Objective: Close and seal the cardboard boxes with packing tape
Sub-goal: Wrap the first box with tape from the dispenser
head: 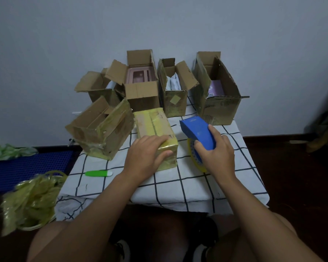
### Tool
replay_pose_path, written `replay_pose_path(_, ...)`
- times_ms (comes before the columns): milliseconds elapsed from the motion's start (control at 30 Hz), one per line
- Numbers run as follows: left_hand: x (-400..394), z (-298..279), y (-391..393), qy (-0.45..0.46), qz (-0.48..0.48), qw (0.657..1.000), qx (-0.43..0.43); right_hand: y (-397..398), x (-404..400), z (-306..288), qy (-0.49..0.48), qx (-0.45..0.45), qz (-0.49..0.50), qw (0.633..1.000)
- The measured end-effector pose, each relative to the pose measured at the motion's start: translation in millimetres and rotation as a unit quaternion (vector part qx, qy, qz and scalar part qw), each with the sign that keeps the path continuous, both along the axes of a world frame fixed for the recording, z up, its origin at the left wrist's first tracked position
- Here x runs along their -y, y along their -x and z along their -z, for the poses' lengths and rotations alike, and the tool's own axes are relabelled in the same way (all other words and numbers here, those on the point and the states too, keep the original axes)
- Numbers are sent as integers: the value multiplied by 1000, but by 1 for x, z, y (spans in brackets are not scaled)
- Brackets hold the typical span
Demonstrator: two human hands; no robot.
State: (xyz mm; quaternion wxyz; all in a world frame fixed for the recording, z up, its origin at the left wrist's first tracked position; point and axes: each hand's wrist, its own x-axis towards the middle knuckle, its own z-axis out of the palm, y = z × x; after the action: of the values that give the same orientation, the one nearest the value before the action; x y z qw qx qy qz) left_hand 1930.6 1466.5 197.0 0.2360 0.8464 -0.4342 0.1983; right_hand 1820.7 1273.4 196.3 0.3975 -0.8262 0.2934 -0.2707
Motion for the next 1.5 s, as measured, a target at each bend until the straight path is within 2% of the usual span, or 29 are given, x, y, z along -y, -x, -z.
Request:
replay_pose_path(67, -5, 2, -2, 41, 12, 998, -36, 1, 0, 0, 3, 4, -1, 1000)
replay_pose_path(400, -5, 17, -6, 88, 33, 995, -20, 3, -1, 2, 1, 7, 4, 1000)
replay_pose_path(833, -9, 16, -9, 32, 48, 998, 16, 3, -2, 1, 4, 7, 4, 1000)
replay_pose_path(1000, -9, 11, -5, -9, 12, 998, 58, 3, -2, 0, 2, 3, 1, 1000)
replay_pose_path(1167, -14, 9, 0, 55, 8, 998, 2, 2, -2, 0, 2, -2, -1, 1000)
replay_pose_path(1267, -20, 13, -6, 87, 1, 996, 37, 1, -2, -1, 6, -3, -2, 1000)
replay_pose_path(1367, -15, 16, -4, 80, -5, 993, 84, 1, -1, -1, 7, -10, -3, 1000)
replay_pose_path(1500, -20, 18, -4, 75, 6, 993, 95, 3, -3, 0, 13, -4, -2, 1000)
